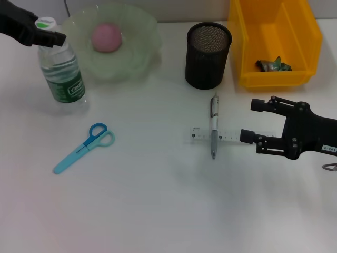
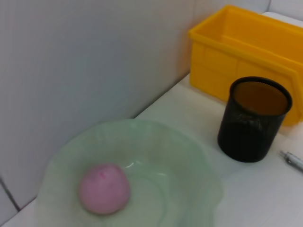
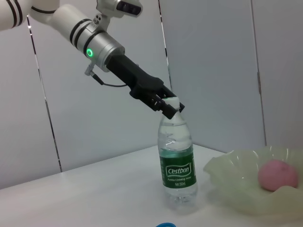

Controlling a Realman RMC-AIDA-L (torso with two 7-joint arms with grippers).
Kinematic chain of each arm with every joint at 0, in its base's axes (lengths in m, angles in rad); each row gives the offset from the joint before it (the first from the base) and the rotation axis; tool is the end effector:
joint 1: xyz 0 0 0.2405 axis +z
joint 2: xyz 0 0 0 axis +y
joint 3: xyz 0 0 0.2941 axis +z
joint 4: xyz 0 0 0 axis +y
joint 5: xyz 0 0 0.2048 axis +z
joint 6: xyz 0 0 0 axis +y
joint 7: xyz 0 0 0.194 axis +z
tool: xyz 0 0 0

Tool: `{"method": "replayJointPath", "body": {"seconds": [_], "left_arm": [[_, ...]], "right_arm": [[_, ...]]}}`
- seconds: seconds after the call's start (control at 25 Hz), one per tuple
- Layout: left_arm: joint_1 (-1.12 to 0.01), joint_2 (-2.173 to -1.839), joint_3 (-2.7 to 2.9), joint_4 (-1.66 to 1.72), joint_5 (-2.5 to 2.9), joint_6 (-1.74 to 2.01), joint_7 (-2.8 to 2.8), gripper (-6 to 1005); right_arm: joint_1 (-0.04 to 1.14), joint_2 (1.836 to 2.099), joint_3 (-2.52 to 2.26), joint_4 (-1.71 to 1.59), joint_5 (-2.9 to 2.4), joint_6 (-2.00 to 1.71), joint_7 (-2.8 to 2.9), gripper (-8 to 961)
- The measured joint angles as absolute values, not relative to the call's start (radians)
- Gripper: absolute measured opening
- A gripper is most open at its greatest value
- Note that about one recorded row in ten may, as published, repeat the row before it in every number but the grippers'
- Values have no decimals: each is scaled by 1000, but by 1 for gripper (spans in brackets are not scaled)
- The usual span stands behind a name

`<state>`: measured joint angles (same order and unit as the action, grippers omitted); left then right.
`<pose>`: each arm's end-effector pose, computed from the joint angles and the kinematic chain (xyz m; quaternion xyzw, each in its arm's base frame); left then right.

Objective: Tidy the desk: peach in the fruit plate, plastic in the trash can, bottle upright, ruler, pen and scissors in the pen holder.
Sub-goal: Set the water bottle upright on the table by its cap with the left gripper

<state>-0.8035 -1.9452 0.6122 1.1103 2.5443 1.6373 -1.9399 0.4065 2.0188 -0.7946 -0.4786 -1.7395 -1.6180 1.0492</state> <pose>-0.2370 0.4575 0.0679 -0.9387 -0.2468 0.0080 0.2404 0.2923 0.3191 -0.0528 -0.9249 0.1509 0.3089 0.1624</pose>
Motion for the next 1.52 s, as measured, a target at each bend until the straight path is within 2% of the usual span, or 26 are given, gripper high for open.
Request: {"method": "replayJointPath", "body": {"seconds": [0.28,1.52], "left_arm": [[-793,-1941,602,1081,2543,1590,-1947,450],[-788,-1966,627,1054,2542,1538,-1935,451]], "right_arm": [[407,2019,-795,-479,-1739,-1618,1049,811],[410,2021,-795,-515,-1813,-1588,1094,811]]}}
